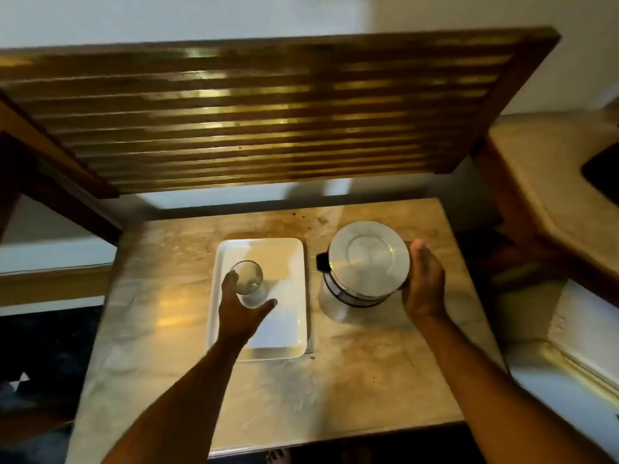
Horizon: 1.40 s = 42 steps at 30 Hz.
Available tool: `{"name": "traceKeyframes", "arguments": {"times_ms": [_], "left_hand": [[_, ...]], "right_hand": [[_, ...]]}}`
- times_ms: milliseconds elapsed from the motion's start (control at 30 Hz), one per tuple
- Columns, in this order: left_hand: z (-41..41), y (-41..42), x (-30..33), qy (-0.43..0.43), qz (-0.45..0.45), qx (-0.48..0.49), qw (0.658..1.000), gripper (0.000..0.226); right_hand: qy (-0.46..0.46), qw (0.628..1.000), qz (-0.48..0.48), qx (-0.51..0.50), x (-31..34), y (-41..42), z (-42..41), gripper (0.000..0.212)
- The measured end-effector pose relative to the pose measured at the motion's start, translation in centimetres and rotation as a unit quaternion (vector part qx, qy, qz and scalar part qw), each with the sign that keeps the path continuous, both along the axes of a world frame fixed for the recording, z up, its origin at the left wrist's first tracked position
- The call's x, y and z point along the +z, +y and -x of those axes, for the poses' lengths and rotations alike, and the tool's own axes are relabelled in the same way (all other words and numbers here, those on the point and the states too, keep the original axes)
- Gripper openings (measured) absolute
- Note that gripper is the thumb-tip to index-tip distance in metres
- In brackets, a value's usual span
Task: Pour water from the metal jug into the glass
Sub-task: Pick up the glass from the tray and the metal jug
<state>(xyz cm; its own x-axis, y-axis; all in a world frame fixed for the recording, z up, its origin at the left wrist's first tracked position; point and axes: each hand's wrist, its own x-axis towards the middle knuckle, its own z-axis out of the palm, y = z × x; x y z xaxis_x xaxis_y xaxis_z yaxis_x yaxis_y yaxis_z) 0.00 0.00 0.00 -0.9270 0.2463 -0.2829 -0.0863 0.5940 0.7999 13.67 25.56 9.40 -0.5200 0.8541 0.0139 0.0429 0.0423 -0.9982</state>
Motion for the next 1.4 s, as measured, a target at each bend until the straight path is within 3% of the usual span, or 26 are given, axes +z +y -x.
{"name": "traceKeyframes", "arguments": {"times_ms": [100, 233, 433, 700, 867, 1067, 1167, 1300, 1400], "left_hand": [[0.6, 0.2, -1.4, -0.018, -0.049, 0.049, 0.997, 0.098], [1.1, 0.7, -3.0, -0.032, -0.065, 0.071, 0.995, 0.083], [0.3, 1.7, -2.7, -0.035, -0.067, 0.041, 0.996, 0.073], [-1.3, 1.7, 0.2, -0.013, -0.094, 0.038, 0.995, 0.072], [-0.9, 0.3, 6.4, 0.018, -0.089, 0.032, 0.995, 0.071], [-1.8, -0.6, 17.9, 0.047, -0.098, 0.021, 0.994, 0.067], [-2.9, -0.4, 24.6, 0.048, -0.14, 0.019, 0.989, 0.06], [-3.8, -0.3, 32.8, 0.069, -0.182, -0.02, 0.981, 0.07], [-3.9, 0.1, 39.4, 0.107, -0.209, -0.052, 0.971, 0.059]], "right_hand": [[-0.001, 1.0, -0.019, -0.022, -0.9, -0.2, 0.4, 0.033], [0.022, 0.999, -0.029, -0.036, -2.2, 0.3, 0.7, 0.061], [0.039, 0.999, 0.006, 0.002, -1.7, 0.6, 0.9, 0.033], [0.021, 0.999, 0.033, -0.004, -1.4, 0.9, 1.7, 0.031], [0.009, 0.997, 0.074, -0.024, 1.9, -0.1, 1.3, 0.036], [-0.003, 0.99, 0.114, -0.081, 13.7, -0.5, 0.4, 0.026], [-0.019, 0.99, 0.125, -0.066, 21.9, -0.8, 0.4, 0.023], [-0.002, 0.989, 0.144, -0.033, 32.8, -1.4, 0.2, 0.024], [0.021, 0.986, 0.165, -0.006, 40.8, -1.9, -0.3, 0.02]]}}
